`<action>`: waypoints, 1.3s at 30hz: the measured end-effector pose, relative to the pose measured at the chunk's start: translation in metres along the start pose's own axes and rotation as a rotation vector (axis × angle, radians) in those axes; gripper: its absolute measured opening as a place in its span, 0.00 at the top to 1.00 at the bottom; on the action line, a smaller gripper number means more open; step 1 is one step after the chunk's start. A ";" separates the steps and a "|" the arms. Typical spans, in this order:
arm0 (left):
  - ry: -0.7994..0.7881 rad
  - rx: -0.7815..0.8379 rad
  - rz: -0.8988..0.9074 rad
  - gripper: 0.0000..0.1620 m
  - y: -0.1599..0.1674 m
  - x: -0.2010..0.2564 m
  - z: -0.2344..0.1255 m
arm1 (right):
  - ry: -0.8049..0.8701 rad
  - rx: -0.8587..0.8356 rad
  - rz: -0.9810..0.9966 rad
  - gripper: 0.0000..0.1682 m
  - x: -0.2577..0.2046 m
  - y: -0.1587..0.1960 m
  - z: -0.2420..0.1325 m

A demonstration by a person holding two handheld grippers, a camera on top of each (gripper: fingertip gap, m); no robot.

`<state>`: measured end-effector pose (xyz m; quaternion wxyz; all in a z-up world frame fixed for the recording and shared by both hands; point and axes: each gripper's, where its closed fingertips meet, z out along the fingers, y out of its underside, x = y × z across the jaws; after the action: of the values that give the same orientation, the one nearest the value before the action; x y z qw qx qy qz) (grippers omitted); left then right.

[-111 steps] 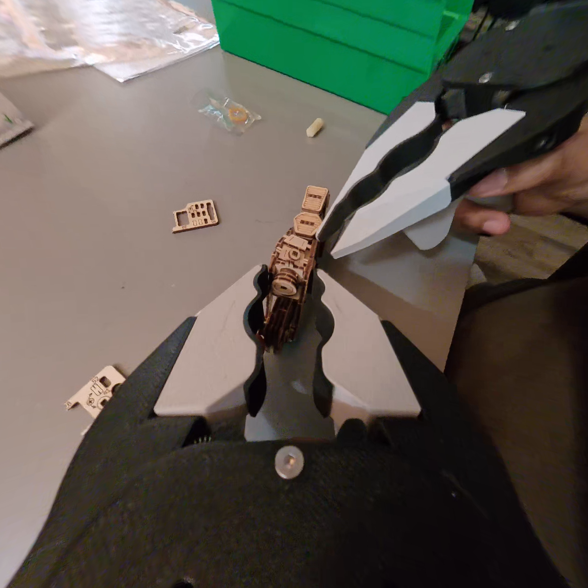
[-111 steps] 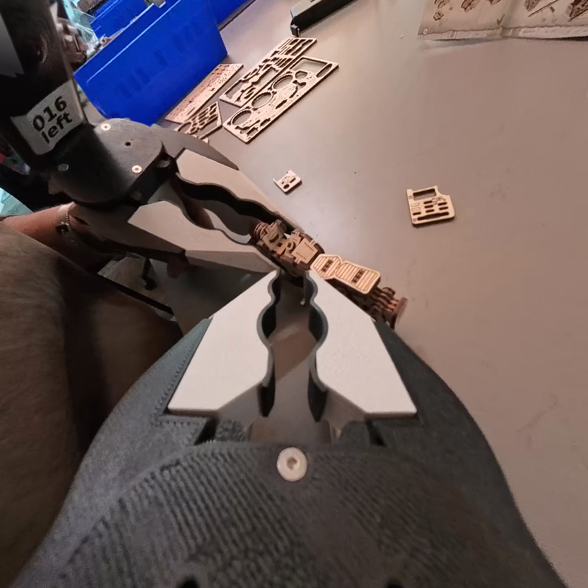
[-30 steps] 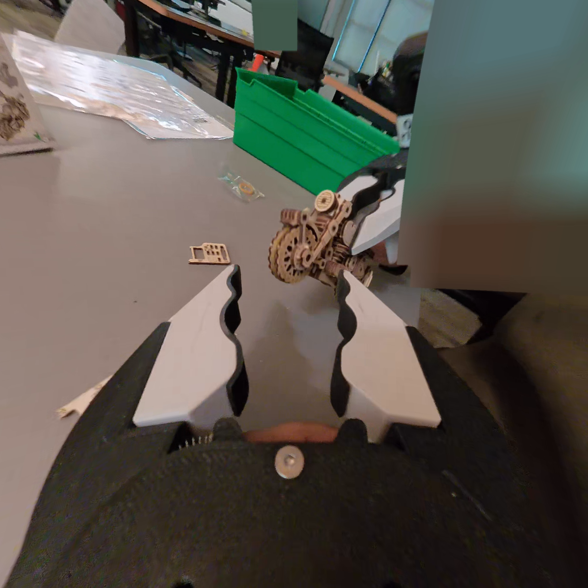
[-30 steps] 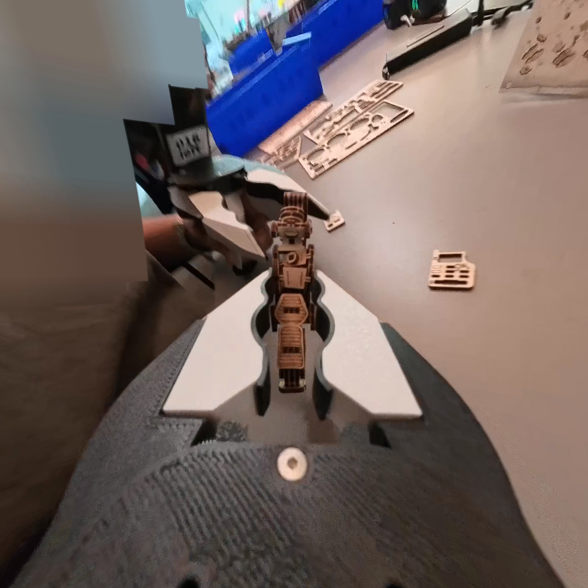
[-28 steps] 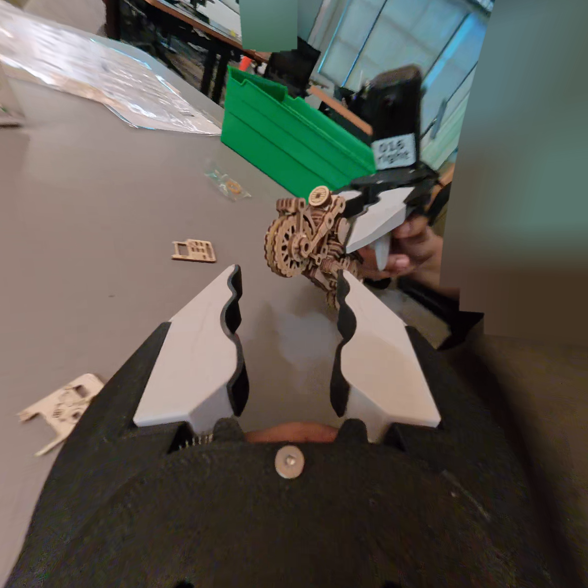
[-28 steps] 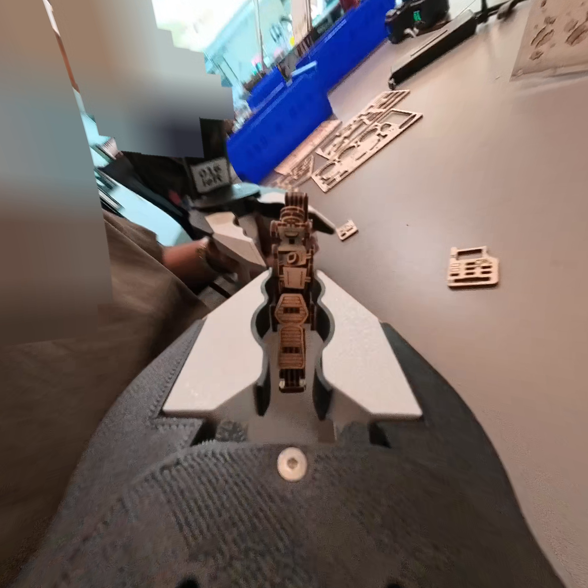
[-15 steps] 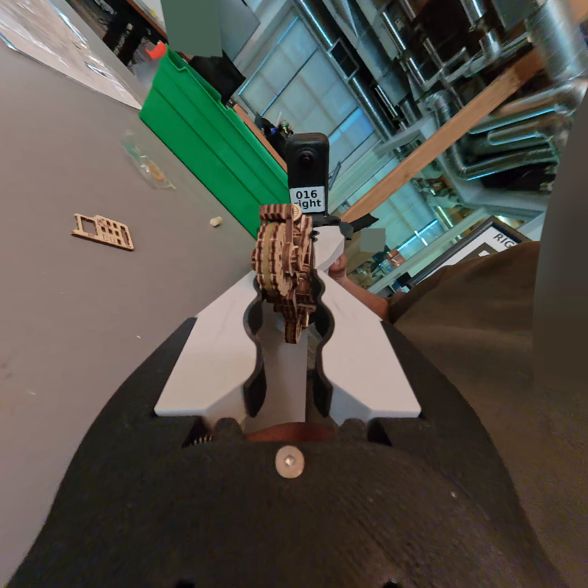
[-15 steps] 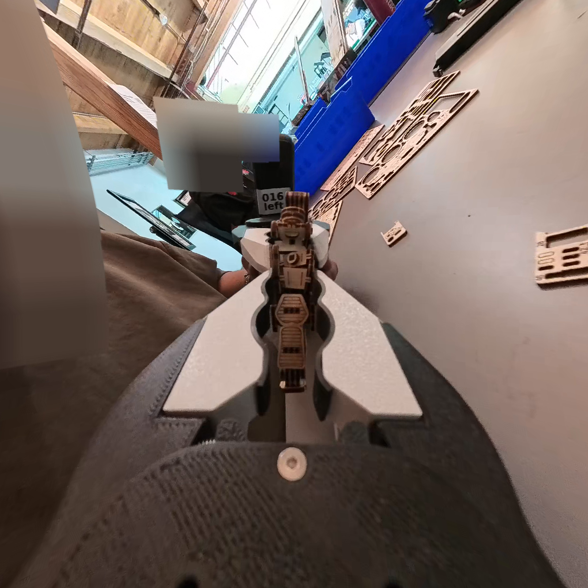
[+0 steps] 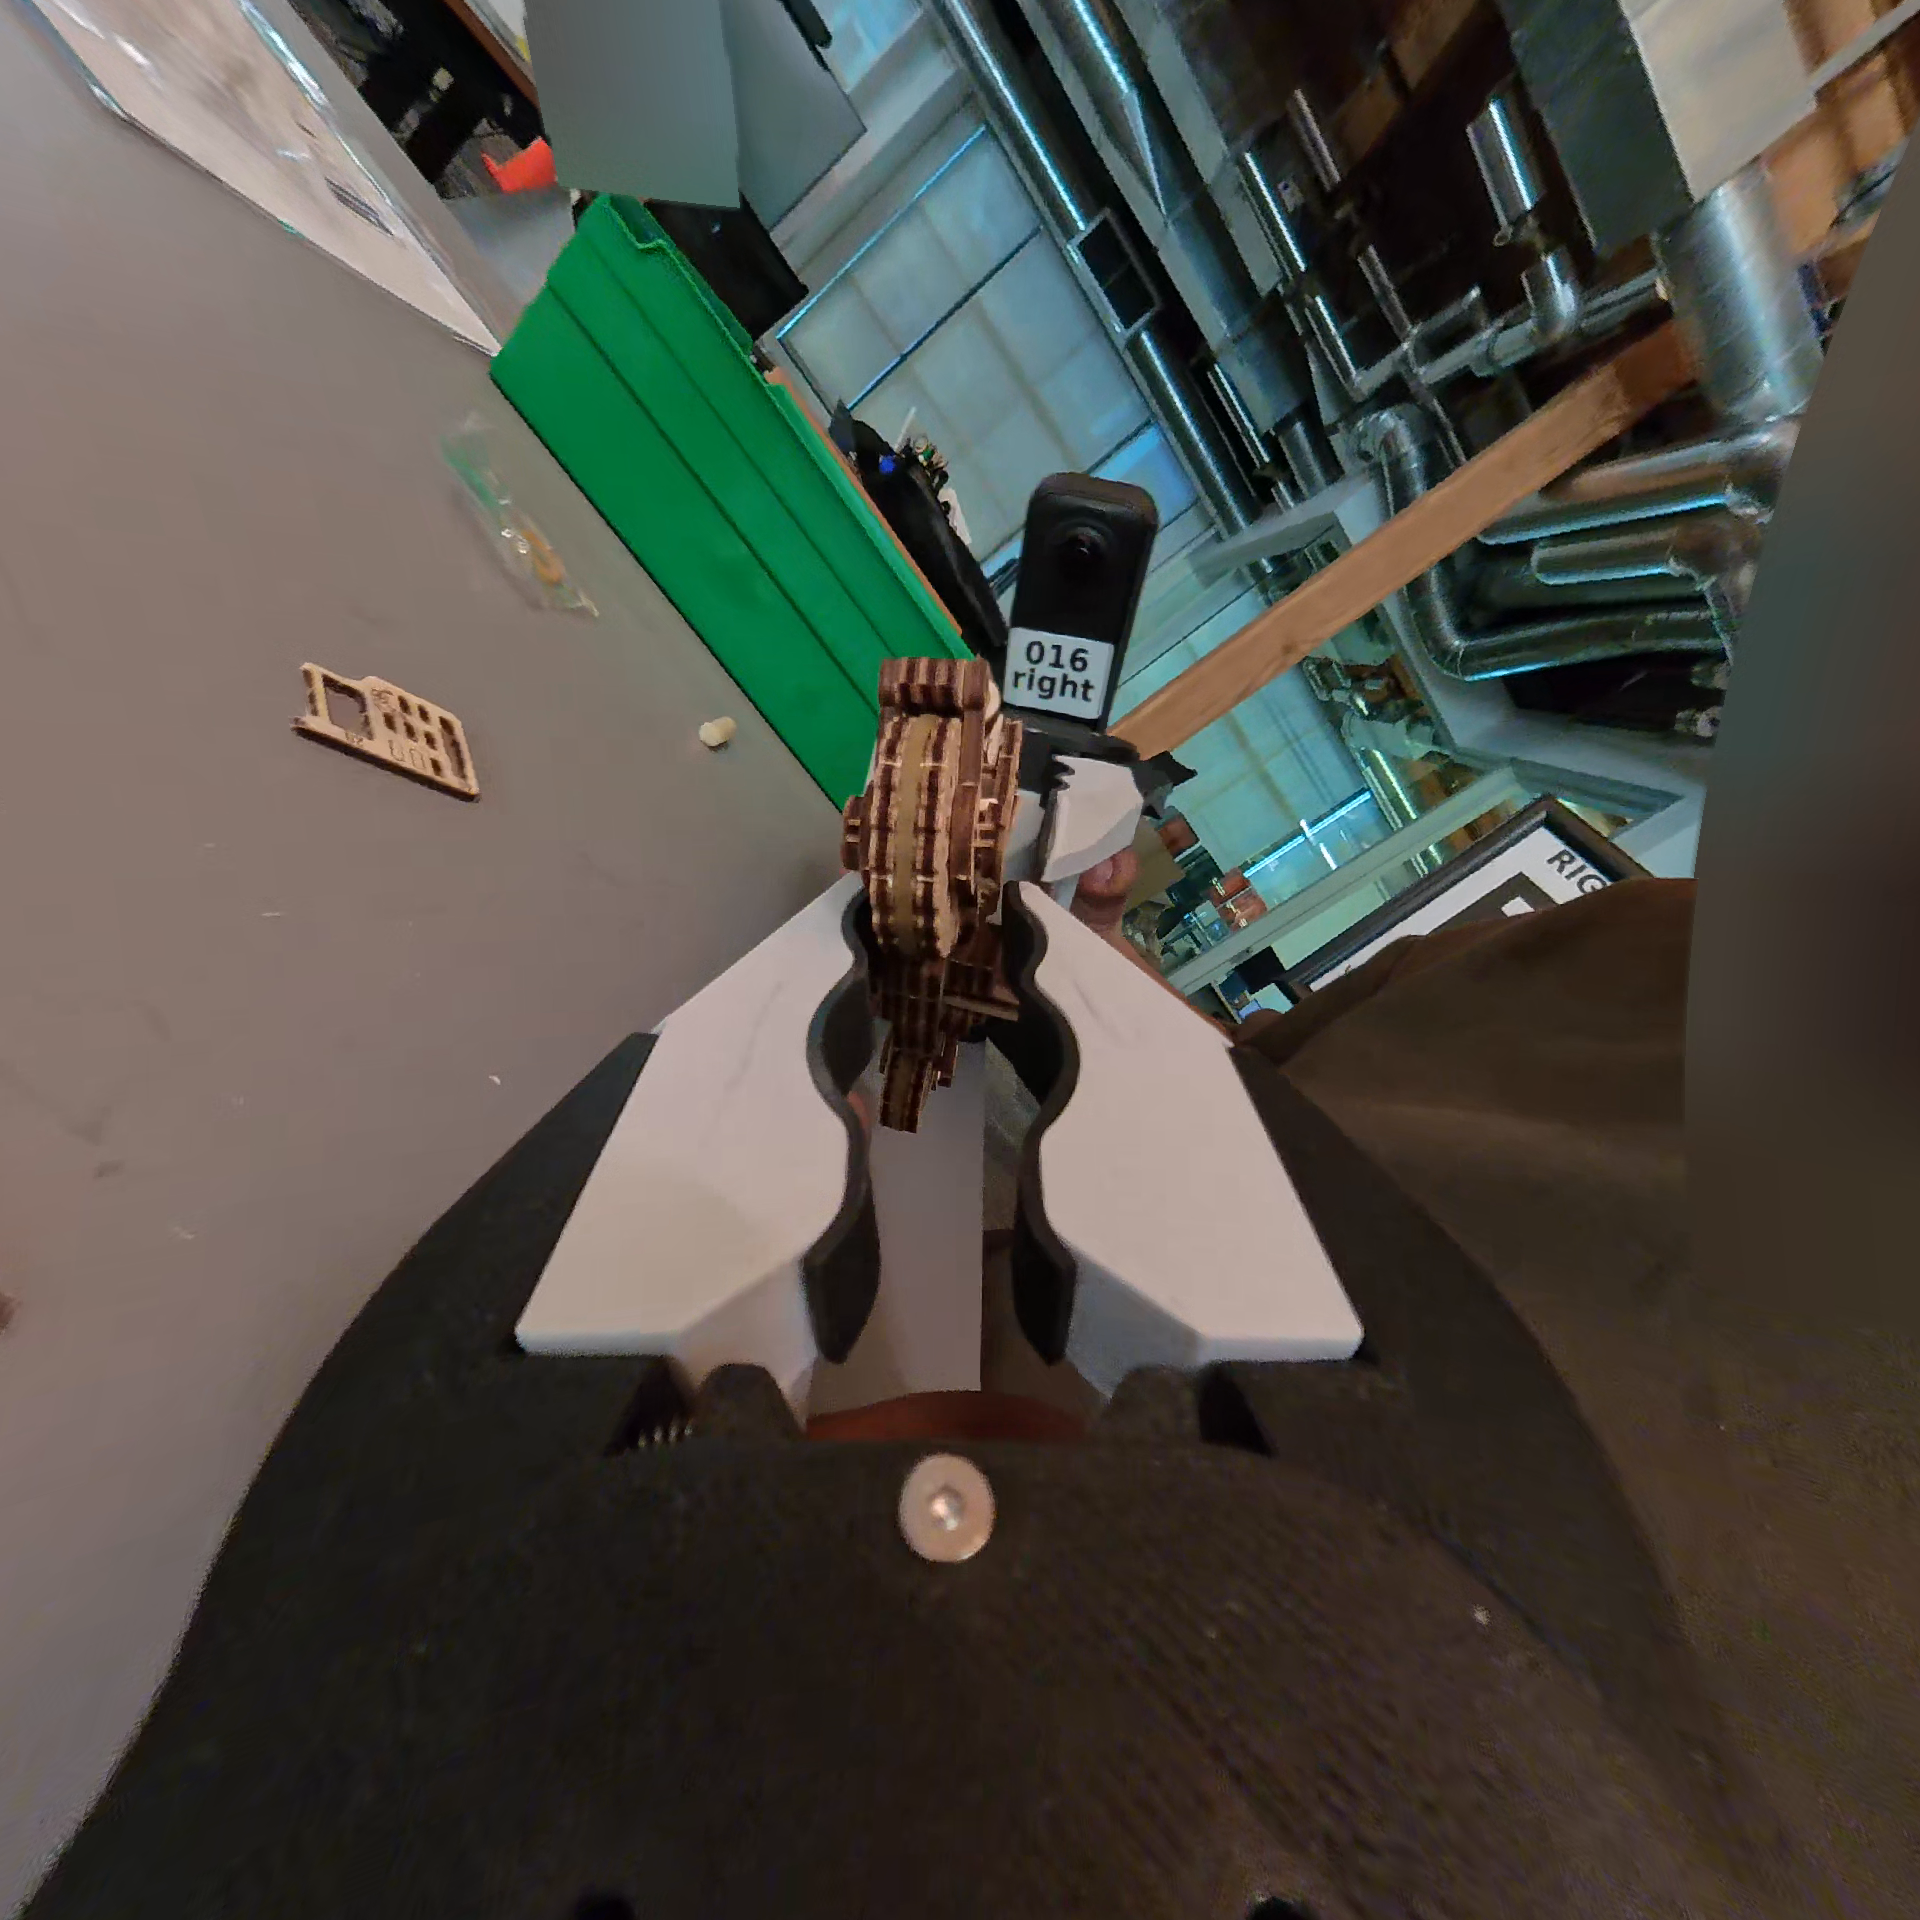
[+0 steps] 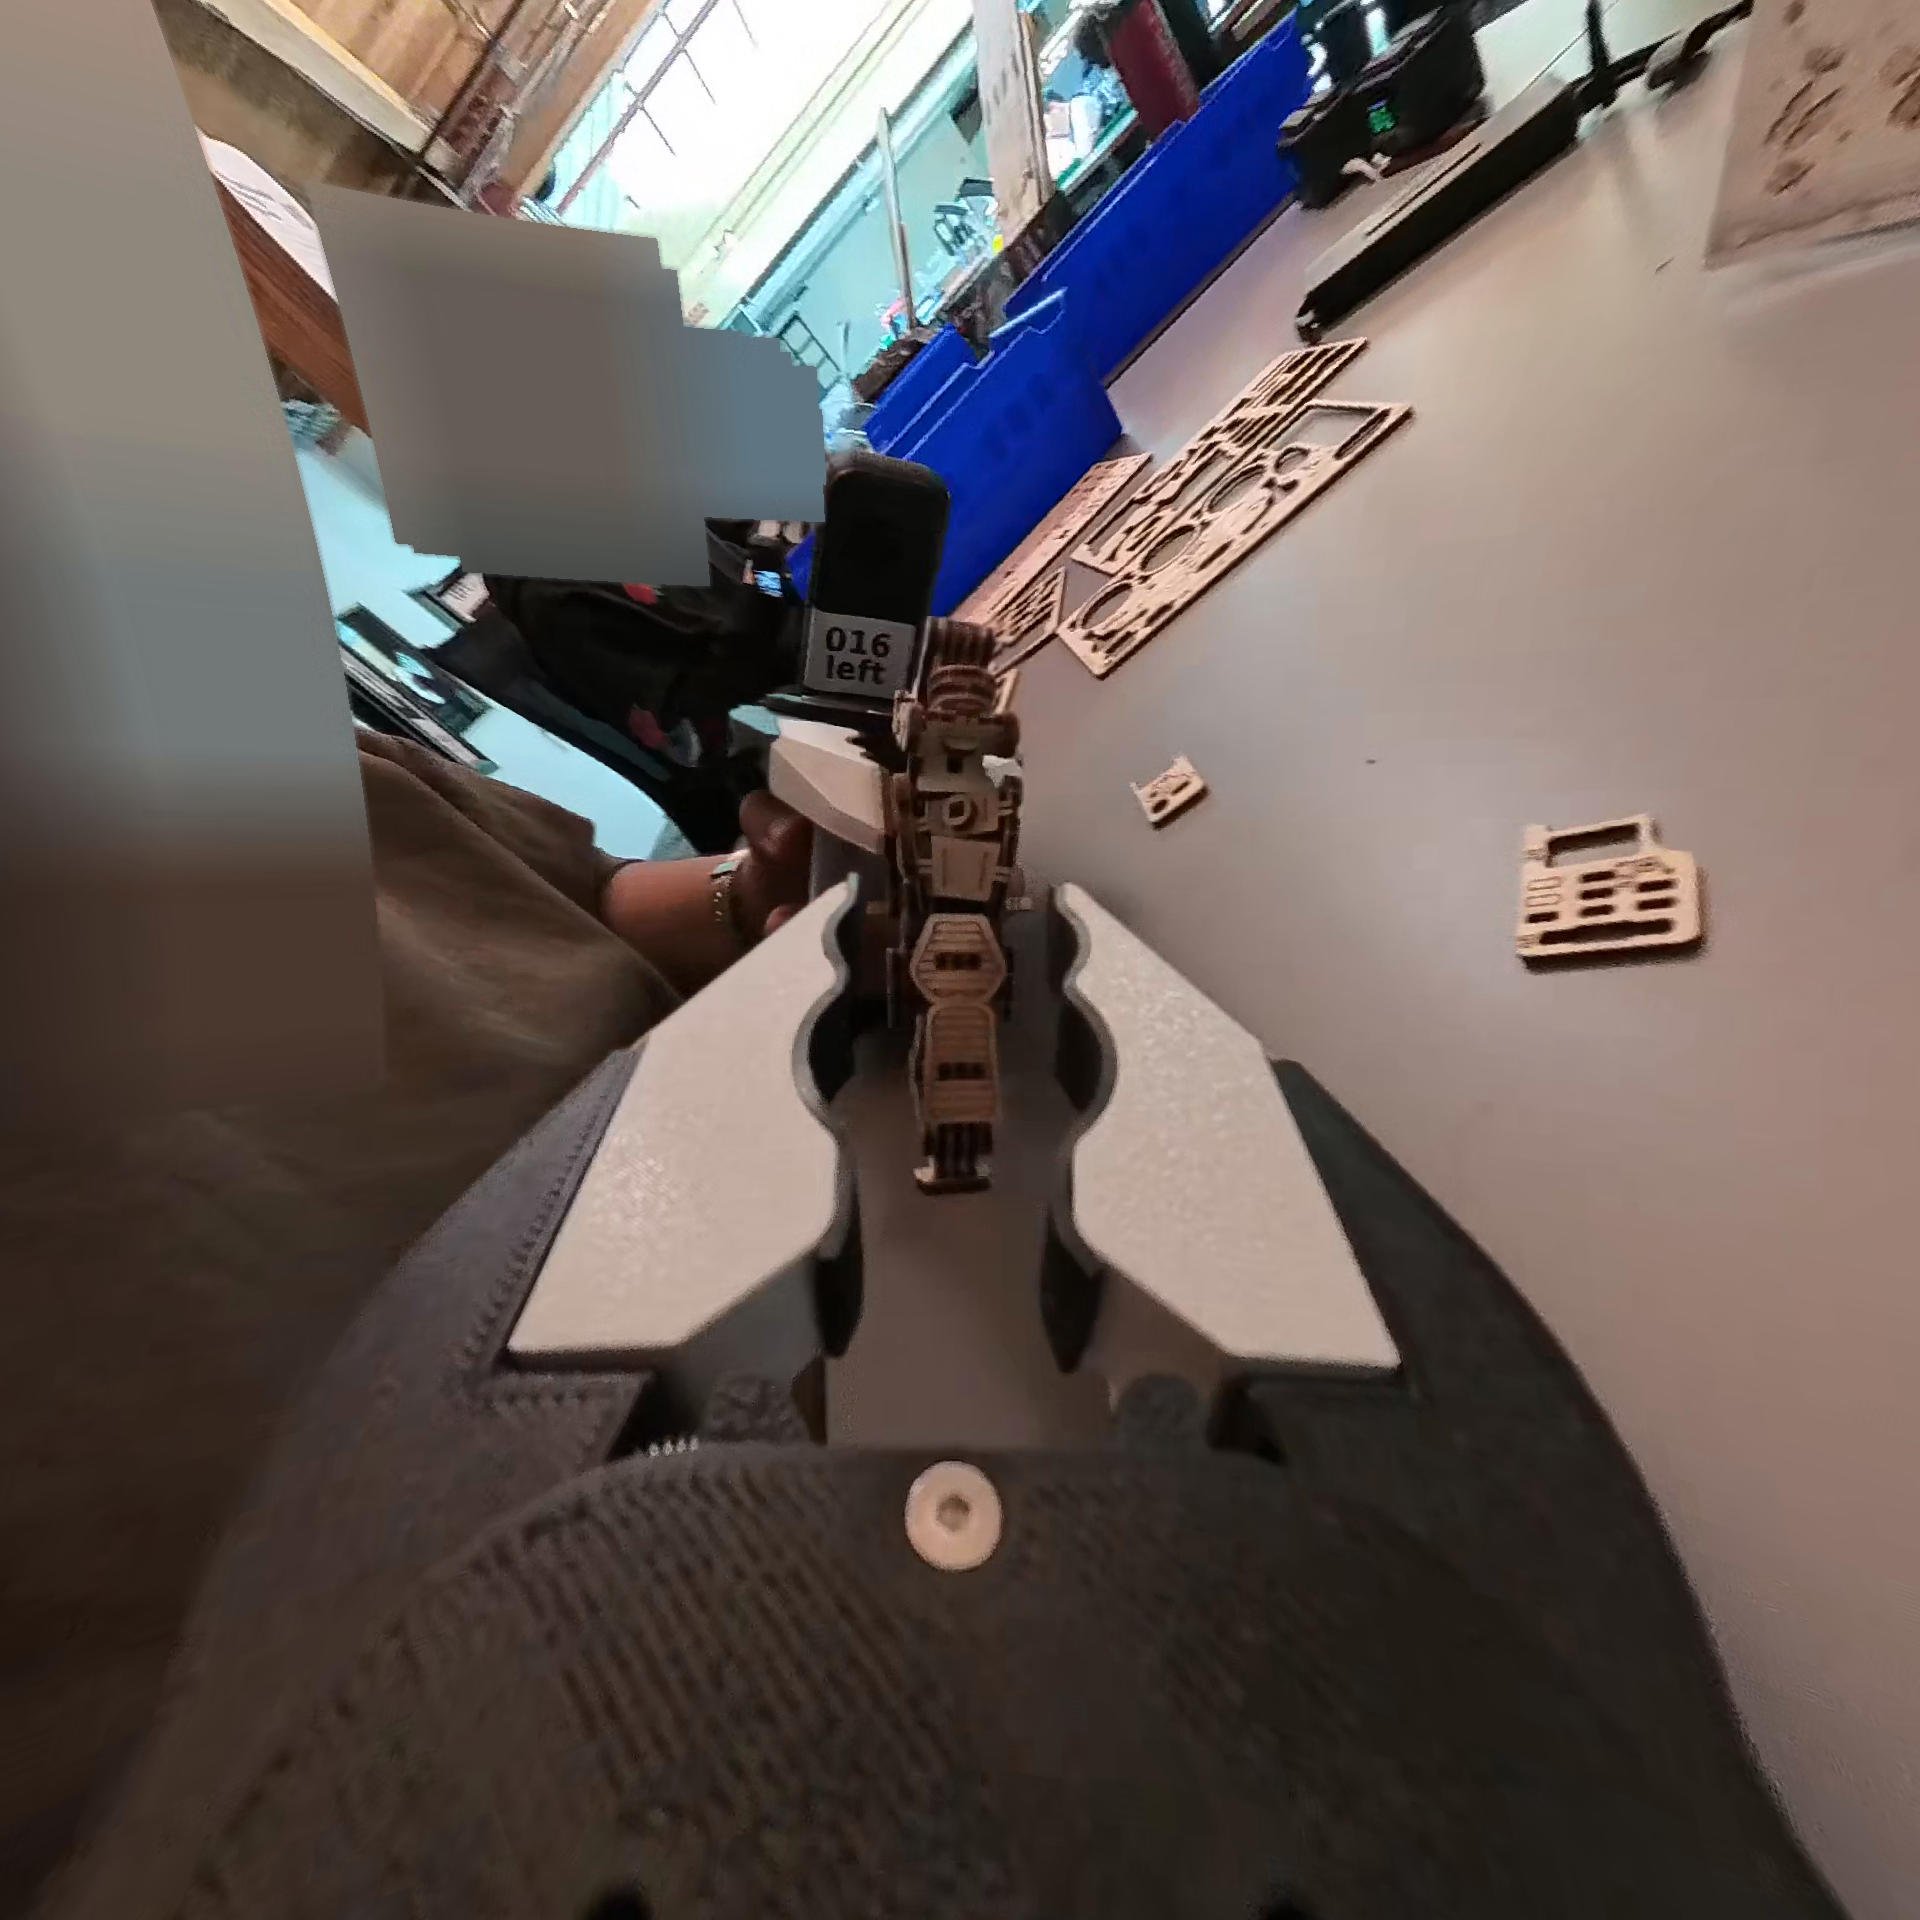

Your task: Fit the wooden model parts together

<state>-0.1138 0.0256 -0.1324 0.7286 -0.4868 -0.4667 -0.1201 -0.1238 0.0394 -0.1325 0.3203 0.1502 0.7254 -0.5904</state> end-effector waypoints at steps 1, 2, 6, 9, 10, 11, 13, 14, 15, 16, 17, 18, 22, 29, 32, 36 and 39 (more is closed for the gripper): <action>-0.003 -0.002 -0.001 0.88 0.000 -0.001 0.000 | 0.013 -0.006 -0.018 0.81 0.001 0.001 0.000; -0.002 -0.007 -0.002 0.88 0.001 -0.001 0.000 | 0.022 -0.015 -0.034 0.81 0.000 0.003 0.001; 0.016 -0.032 0.000 0.88 0.006 0.002 0.003 | 0.033 -0.041 -0.084 0.81 -0.004 0.008 0.008; 0.030 -0.047 0.009 0.88 0.009 0.005 0.004 | 0.045 -0.040 -0.099 0.84 -0.006 0.008 0.010; 0.034 -0.048 0.013 0.88 0.010 0.005 0.004 | 0.051 -0.041 -0.103 0.87 -0.005 0.008 0.009; 0.038 -0.052 0.014 0.88 0.010 0.006 0.005 | 0.049 -0.043 -0.107 0.87 -0.006 0.008 0.009; 0.049 -0.054 0.019 0.88 0.011 0.008 0.005 | 0.044 -0.045 -0.111 0.87 -0.007 0.009 0.008; 0.063 -0.054 0.024 0.86 0.011 0.010 0.005 | 0.041 -0.045 -0.111 0.87 -0.008 0.009 0.007; 0.087 -0.053 0.035 0.82 0.011 0.014 0.005 | 0.035 -0.045 -0.110 0.88 -0.009 0.009 0.007; 0.112 -0.042 0.057 0.77 0.009 0.019 0.004 | 0.024 -0.047 -0.107 0.88 -0.011 0.009 0.007; 0.128 -0.029 0.095 0.74 0.008 0.024 0.004 | 0.009 -0.049 -0.102 0.88 -0.013 0.010 0.007; 0.128 -0.029 0.144 0.71 0.008 0.027 0.004 | -0.007 -0.051 -0.095 0.87 -0.015 0.011 0.007; 0.039 -0.092 0.304 0.68 0.020 0.021 0.010 | -0.065 -0.091 -0.094 0.88 -0.024 0.020 0.009; 0.062 -0.103 0.296 0.78 0.021 0.022 0.009 | -0.033 -0.164 -0.195 0.88 -0.025 0.033 0.009; 0.061 -0.140 0.345 0.75 0.024 0.023 0.008 | -0.033 -0.159 -0.196 0.88 -0.023 0.032 0.006; 0.021 -0.190 0.426 0.74 0.028 0.021 0.006 | -0.056 -0.154 -0.235 0.87 -0.025 0.032 0.004; -0.060 -0.265 0.589 0.73 0.035 0.018 0.005 | -0.039 -0.199 -0.342 0.87 -0.023 0.040 0.002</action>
<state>-0.0844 0.0521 -0.1386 0.6481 -0.6950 -0.3072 0.0507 -0.0822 0.0510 -0.1484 0.2429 -0.0191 0.7887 -0.5644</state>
